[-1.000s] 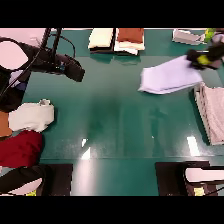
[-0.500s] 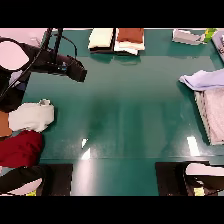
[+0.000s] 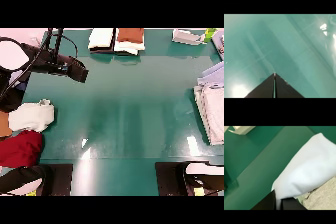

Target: Fold the shirts.

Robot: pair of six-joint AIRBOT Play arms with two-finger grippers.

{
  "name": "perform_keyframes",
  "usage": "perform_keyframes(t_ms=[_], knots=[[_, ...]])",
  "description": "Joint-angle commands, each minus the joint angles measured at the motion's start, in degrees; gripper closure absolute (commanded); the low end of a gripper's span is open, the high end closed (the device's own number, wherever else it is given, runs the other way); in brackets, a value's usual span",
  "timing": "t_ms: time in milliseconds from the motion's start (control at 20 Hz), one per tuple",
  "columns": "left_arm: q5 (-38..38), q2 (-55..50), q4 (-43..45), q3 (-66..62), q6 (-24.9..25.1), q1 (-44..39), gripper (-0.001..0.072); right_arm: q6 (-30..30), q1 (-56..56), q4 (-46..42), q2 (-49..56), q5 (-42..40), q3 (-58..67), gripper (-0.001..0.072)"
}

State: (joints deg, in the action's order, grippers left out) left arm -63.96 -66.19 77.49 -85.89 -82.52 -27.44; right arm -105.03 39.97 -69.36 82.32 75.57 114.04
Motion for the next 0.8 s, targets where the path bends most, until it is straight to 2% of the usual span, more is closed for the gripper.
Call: perform_keyframes(t_ms=[0,100,450,600,750], knots=[[-0.15,0.02,-0.42,0.02,0.04,-0.02,0.0684,1.33,1.79,0.09,-1.09,6.69,2.1,0.0695],[-0.33,0.02,-0.42,0.02,0.04,-0.02,0.0683,2.67,3.63,-1.68,-4.28,7.67,-3.28,0.0695],[-1.14,0.02,-0.42,0.02,0.04,-0.02,0.0683,6.64,10.73,-17.9,-18.82,9.09,-30.58,0.0695],[-1.79,0.02,-0.39,0.02,0.07,-0.02,0.0683,8.24,13.57,-22.25,-24.13,6.29,-43.8,0.0695],[-2.05,0.02,-0.42,0.02,0.07,-0.02,0.0683,10.23,15.5,-22.27,-27.91,0.94,-53.02,0.0692]])
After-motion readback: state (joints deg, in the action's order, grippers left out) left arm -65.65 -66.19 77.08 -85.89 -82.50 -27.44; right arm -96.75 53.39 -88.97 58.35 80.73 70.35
